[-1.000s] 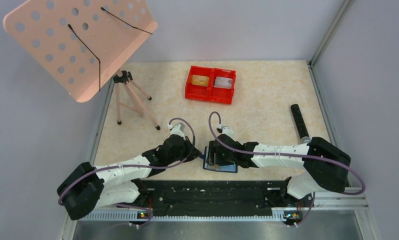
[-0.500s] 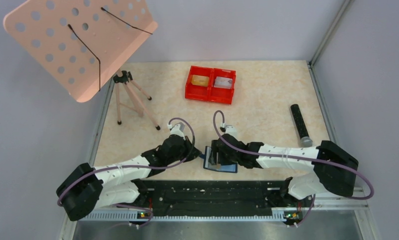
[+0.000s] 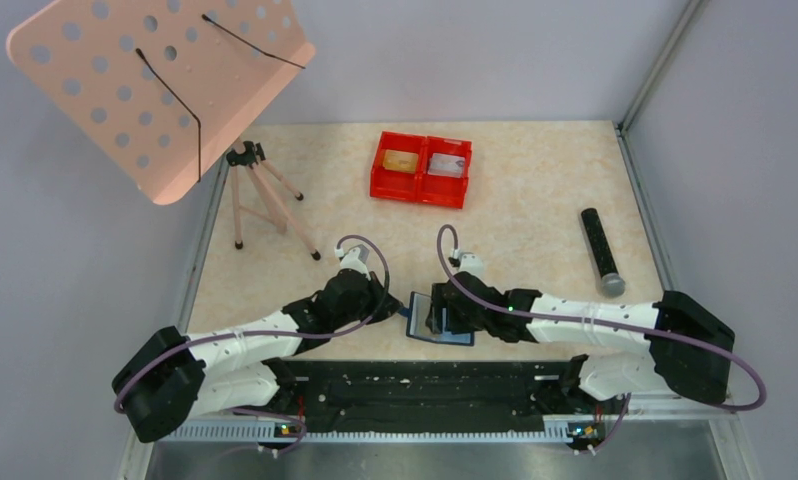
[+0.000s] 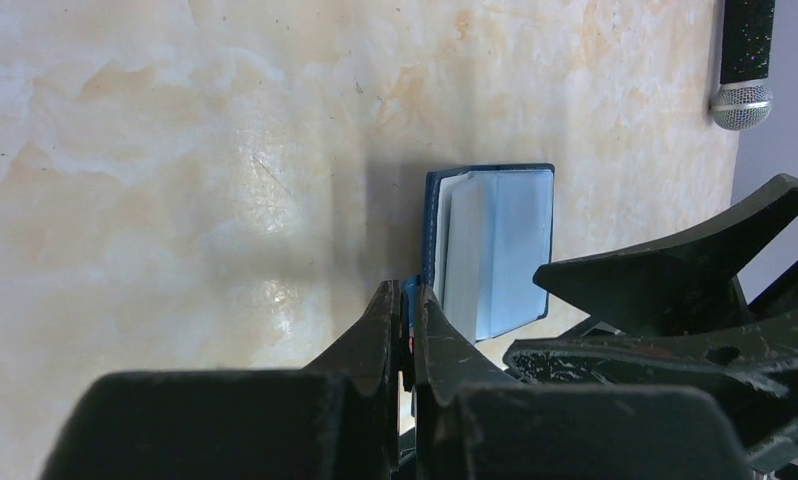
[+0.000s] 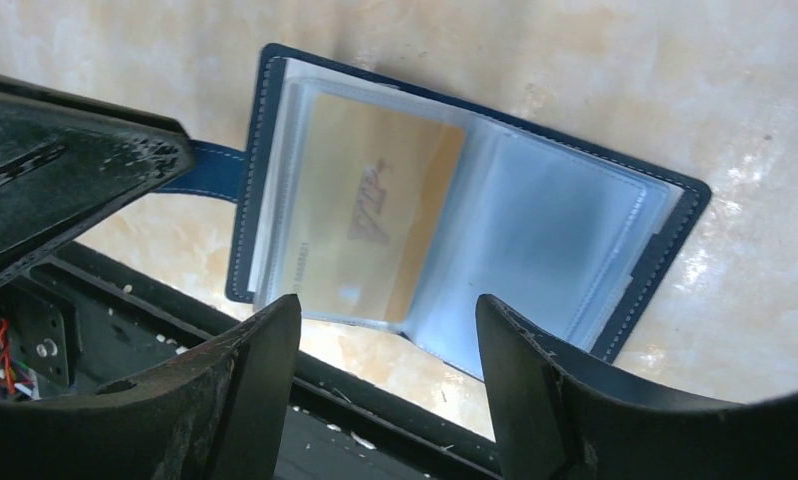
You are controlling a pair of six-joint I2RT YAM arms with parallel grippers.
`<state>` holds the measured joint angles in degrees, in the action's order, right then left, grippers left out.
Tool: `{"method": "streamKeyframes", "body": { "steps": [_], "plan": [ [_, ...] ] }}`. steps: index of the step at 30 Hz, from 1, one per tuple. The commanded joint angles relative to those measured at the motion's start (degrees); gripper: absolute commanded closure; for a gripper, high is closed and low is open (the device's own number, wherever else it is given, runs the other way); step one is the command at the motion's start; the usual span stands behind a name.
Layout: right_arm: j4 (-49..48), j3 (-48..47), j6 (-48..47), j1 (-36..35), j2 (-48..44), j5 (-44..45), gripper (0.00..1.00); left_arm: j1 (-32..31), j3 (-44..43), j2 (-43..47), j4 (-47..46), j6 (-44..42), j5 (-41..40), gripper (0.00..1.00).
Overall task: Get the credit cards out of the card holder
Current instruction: Remove the credit card from the card holder.
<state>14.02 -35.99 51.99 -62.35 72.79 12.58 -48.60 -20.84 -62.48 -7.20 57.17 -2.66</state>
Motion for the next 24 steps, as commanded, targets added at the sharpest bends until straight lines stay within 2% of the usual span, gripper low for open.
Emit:
{"method": "streamKeyframes", "body": {
  "steps": [1, 24],
  "plan": [
    [-4.85, 0.44, -3.77, -2.05, -0.86, -0.35, 0.34, -0.18, -0.25, 0.96, -0.96, 0.49, -0.36, 1.0],
    [-6.85, -4.05, -0.88, -2.02, 7.97, -2.1, 0.34, -0.18, 0.01, 1.65, -1.24, 0.51, 0.01, 1.0]
  ]
}}
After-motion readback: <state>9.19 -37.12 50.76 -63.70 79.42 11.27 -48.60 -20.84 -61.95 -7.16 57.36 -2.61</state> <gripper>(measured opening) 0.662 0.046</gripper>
